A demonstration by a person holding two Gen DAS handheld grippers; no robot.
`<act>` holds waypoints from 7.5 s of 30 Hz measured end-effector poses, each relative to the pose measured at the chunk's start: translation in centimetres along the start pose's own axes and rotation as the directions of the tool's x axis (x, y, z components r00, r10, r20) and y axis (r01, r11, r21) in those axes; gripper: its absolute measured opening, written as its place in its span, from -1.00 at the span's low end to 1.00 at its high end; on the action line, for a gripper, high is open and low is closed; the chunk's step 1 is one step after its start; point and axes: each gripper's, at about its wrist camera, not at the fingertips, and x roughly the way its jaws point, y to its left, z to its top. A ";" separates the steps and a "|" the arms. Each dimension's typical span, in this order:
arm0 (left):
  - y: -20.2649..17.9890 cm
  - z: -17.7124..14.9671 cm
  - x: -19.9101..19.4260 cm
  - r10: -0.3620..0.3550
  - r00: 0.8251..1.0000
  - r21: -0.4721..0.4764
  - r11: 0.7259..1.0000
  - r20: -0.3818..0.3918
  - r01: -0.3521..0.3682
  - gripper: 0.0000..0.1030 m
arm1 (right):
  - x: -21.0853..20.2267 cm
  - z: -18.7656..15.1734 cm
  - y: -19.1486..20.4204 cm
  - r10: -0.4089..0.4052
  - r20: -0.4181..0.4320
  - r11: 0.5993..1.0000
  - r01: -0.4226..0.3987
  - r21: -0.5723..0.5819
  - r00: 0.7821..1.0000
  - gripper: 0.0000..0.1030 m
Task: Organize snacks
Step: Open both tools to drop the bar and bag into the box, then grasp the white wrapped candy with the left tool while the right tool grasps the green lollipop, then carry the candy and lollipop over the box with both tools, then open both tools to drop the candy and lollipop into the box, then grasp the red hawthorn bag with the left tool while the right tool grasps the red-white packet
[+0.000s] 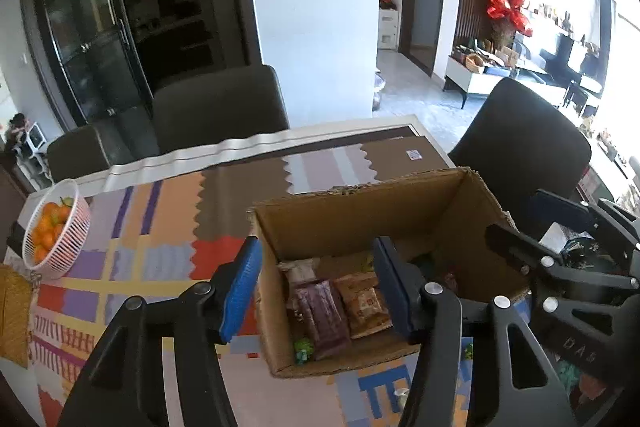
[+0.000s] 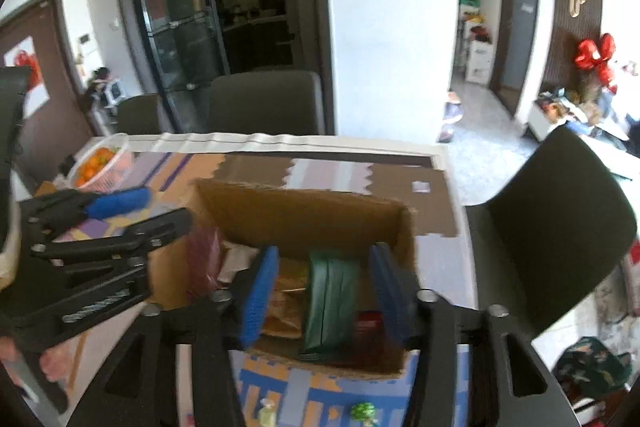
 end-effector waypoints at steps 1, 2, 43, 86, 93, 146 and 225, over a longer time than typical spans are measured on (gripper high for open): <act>0.1 -0.3 -0.4 -0.003 1.000 -0.001 1.000 0.004 0.003 0.12 | -0.4 -0.2 -0.1 -0.012 0.014 1.000 0.012 0.002 1.000 0.16; 0.2 -0.5 -0.6 -0.002 1.000 -0.002 1.000 0.005 0.002 0.12 | -0.7 -0.3 -0.2 -0.010 0.020 1.000 0.010 0.001 1.000 0.16; -8.4 -18.5 -1.4 -0.165 0.977 0.089 0.980 -0.136 0.177 0.16 | -5.7 -17.5 -3.0 -0.014 -0.044 1.000 0.013 -0.015 0.999 0.15; -9.9 -20.0 8.9 -0.139 0.954 0.030 0.988 -0.267 0.152 -0.57 | 7.2 -18.5 -4.2 0.019 -0.228 0.996 0.001 0.085 0.973 -0.18; -8.5 -19.7 8.4 -0.147 0.952 0.003 0.988 -0.268 0.153 -0.57 | 7.1 -18.6 -3.8 0.004 -0.227 0.998 0.010 0.059 0.974 -0.49; -2.3 -7.2 -8.0 -0.117 0.977 0.023 0.993 0.178 0.114 -0.58 | -8.6 -5.7 2.6 0.073 0.171 0.997 -0.071 -0.018 0.983 -0.49; -4.6 -25.6 2.5 -0.058 0.959 -0.097 0.995 -0.278 0.032 0.08 | -3.9 -23.4 3.2 0.024 -0.121 0.997 -0.014 0.080 0.992 -0.05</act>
